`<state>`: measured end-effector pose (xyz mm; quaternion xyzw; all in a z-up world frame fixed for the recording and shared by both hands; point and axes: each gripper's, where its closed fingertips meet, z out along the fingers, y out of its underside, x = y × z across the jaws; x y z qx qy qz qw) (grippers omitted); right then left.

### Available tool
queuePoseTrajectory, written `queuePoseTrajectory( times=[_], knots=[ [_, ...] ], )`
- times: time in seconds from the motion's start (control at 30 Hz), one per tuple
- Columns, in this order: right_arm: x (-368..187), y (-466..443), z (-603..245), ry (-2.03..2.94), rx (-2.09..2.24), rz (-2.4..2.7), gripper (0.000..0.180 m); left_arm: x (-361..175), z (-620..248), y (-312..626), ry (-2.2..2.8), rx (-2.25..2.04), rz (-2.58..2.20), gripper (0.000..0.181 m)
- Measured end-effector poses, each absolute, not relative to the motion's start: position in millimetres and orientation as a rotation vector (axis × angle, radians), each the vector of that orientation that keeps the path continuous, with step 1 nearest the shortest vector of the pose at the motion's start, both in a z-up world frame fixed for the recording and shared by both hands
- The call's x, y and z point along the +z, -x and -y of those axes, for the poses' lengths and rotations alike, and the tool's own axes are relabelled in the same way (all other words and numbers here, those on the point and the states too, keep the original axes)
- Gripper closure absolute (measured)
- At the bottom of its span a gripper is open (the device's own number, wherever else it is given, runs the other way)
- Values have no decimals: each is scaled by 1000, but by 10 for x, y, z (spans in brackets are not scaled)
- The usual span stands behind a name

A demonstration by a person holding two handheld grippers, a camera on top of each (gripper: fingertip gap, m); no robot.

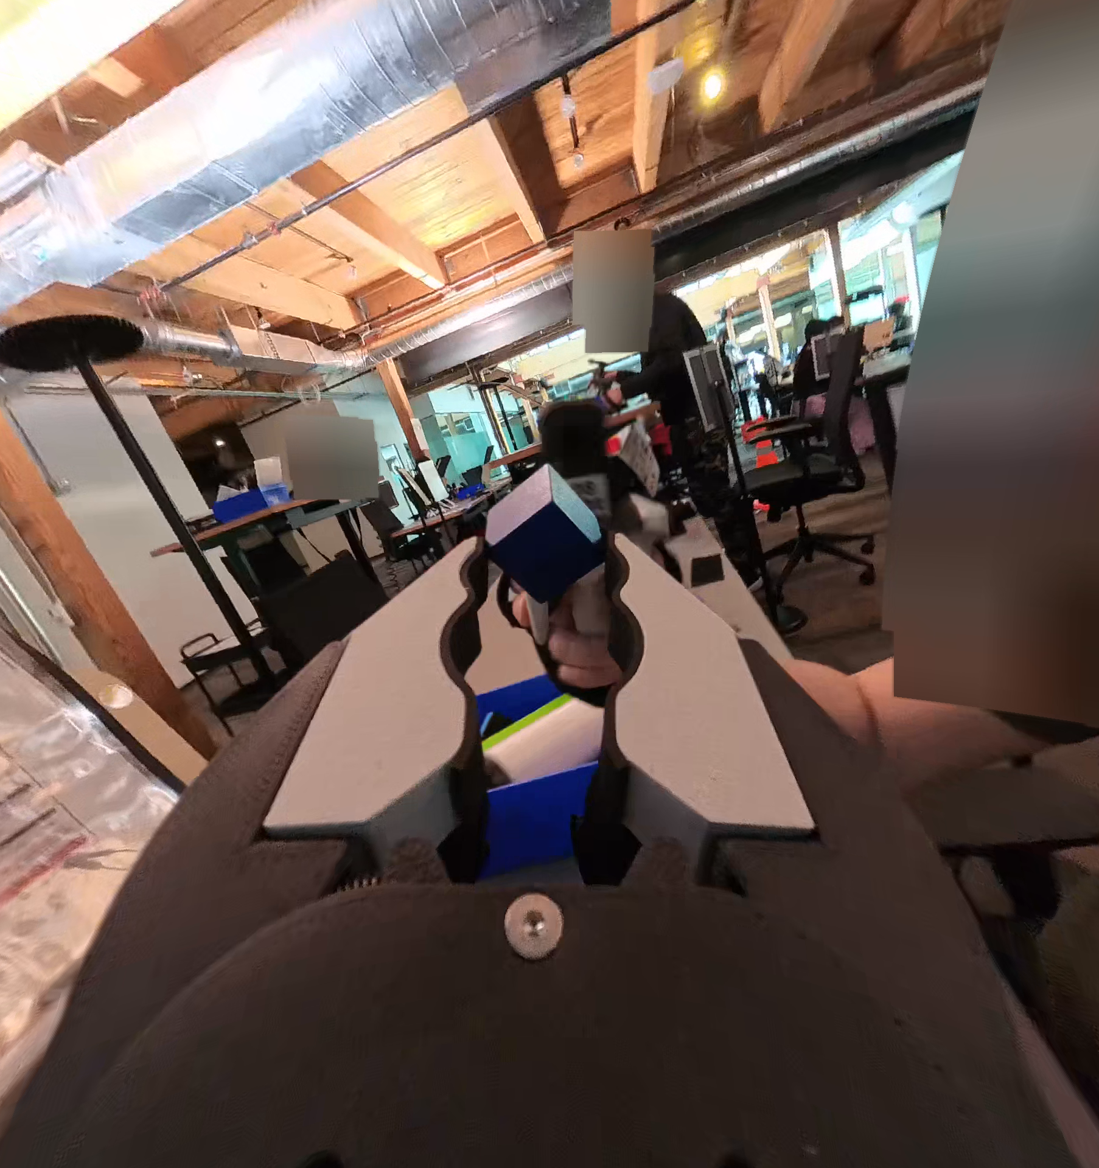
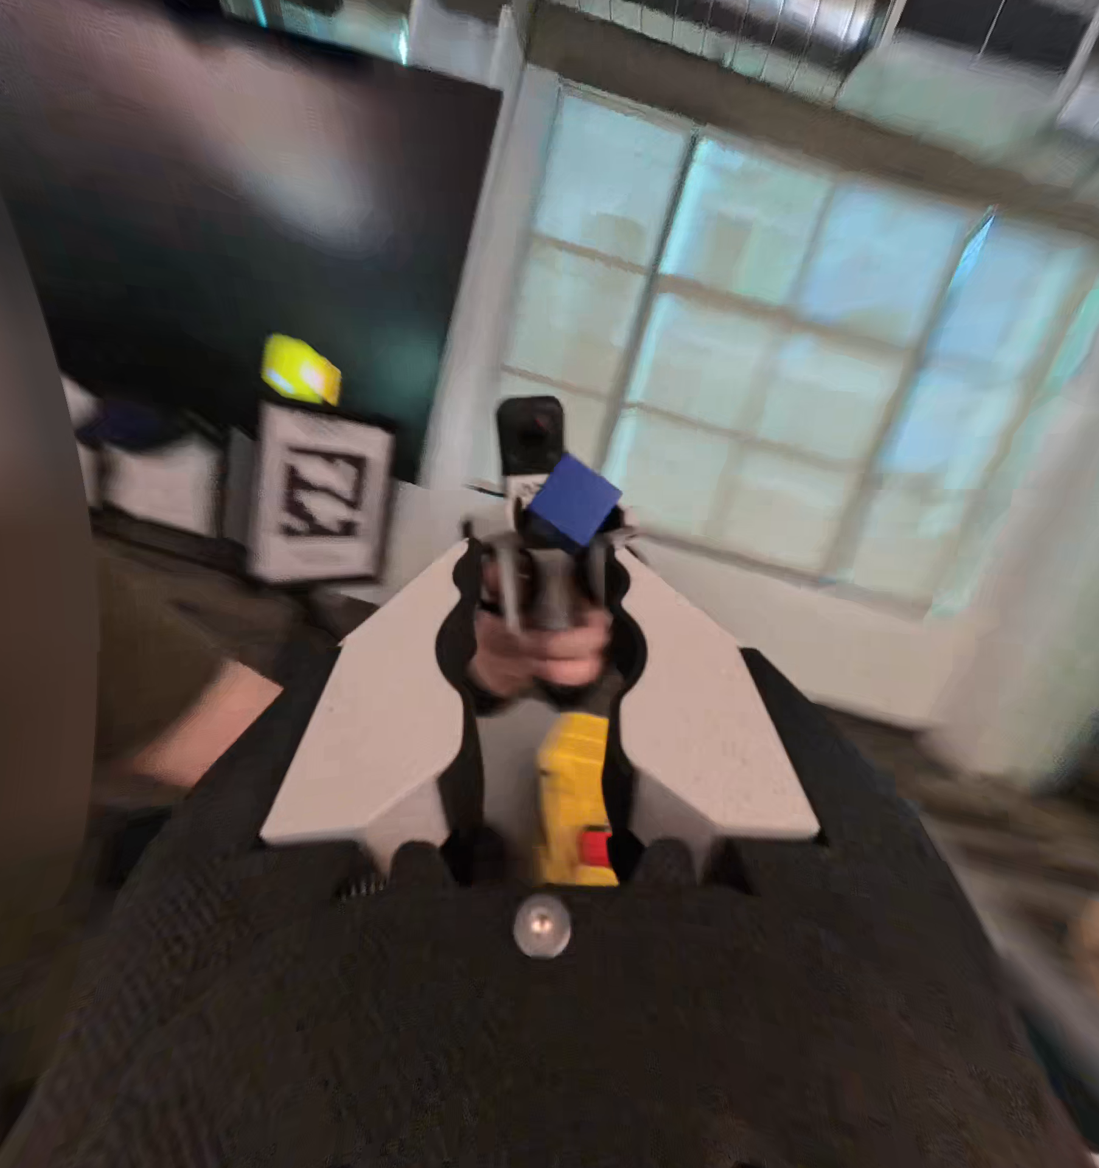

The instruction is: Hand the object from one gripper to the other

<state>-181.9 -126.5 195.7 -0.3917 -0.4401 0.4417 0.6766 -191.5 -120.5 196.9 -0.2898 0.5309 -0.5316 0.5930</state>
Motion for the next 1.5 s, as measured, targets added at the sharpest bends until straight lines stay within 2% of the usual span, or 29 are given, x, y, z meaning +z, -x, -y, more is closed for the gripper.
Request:
queuePoseTrajectory(
  times=[0.1,0.23,0.43,0.83,0.93,1.07,1.23,1.4,1.5],
  knots=[
    [1889,1887,1171,1146,1497,887,126,1823,1290,1898,584,-1210,-1330,146],
    [1791,2011,1196,1188,1874,863,120,1828,1331,1919,528,-1302,-1321,145],
    [1657,2161,1112,1249,1765,872,116,1718,1225,1890,581,-1244,-1363,146],
    [1617,2058,1107,1287,1614,933,148,1613,1160,1805,644,-1169,-1402,145],
    [1598,2021,1080,1318,1568,937,148,1600,1107,1776,678,-1135,-1395,145],
    [1643,1872,894,1262,1222,922,148,1613,949,1816,831,-1175,-1358,132],
    [1769,1614,750,979,299,987,148,1800,762,1948,1061,-1333,-1188,107],
    [1749,1517,645,825,-449,1019,147,1811,770,1849,1029,-890,-1180,106],
    [1735,1600,637,746,-638,1015,147,1836,727,1824,1016,-581,-1122,124]
  ],
)
